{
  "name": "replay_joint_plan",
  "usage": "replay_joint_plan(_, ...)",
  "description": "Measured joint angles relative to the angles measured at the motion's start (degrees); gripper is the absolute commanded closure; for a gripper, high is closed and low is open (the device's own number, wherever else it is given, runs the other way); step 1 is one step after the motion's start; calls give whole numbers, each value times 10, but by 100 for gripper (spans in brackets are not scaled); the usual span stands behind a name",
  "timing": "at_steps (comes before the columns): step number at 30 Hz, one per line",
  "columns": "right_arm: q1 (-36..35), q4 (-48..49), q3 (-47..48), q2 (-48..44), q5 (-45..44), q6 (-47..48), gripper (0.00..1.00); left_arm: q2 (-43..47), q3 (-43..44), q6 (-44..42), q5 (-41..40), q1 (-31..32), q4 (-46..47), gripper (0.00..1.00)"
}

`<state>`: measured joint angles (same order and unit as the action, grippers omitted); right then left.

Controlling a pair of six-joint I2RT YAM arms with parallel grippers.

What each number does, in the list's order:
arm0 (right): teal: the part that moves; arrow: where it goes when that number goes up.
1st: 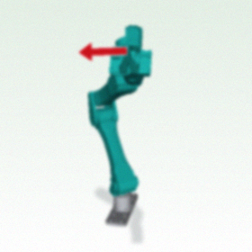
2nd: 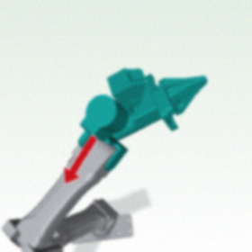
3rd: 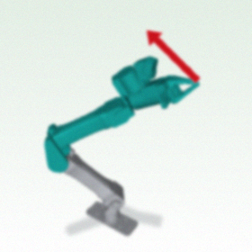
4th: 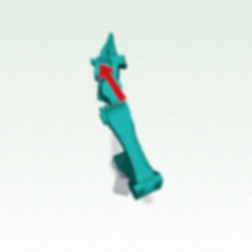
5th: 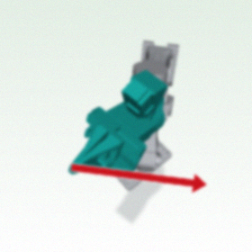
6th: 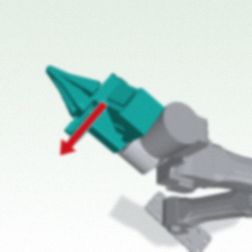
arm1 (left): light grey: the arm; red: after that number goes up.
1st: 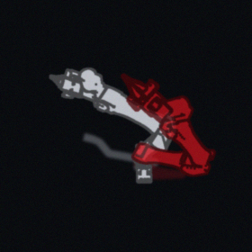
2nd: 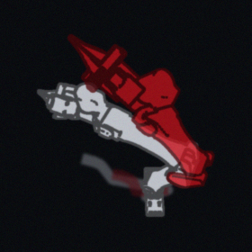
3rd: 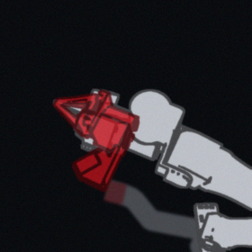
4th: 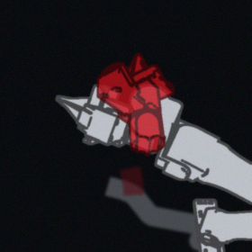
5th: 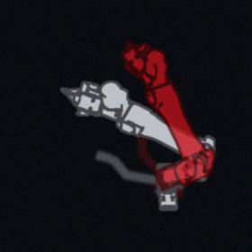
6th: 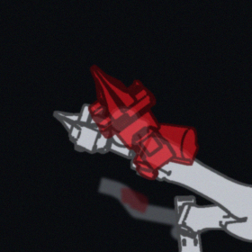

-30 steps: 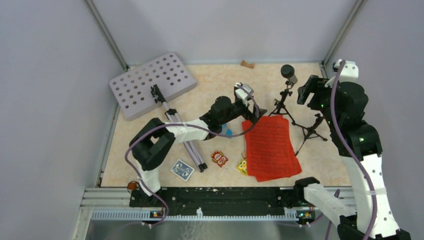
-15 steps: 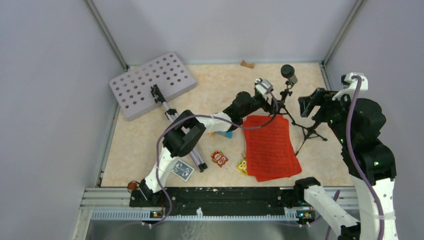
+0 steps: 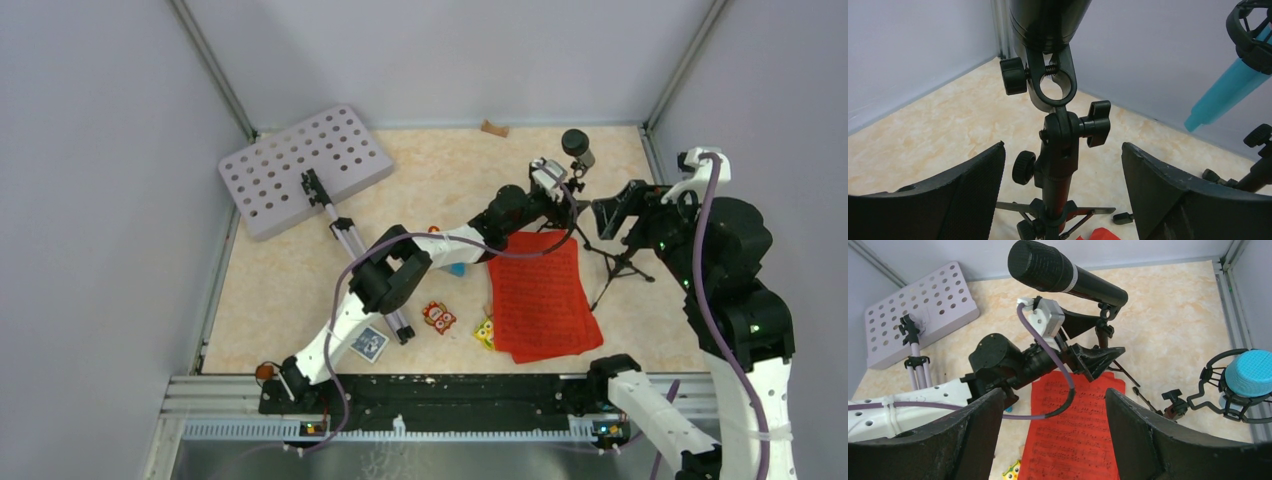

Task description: Pack up the instrument practice props

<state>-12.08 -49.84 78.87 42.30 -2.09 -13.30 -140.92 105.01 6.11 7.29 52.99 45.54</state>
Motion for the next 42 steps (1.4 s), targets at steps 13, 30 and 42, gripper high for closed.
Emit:
replay_joint_plan(13, 0, -8, -1, -7, 31, -5, 27, -65, 87, 27, -31, 7, -40, 46)
replay_joint_plan(30, 0, -6, -16, -23, 39, -9, 28, -67, 91, 2, -5, 7, -40, 89)
replay_joint_plan(42, 0, 8, -47, -37, 50, -17, 28, -54, 91, -48, 52, -26, -42, 97)
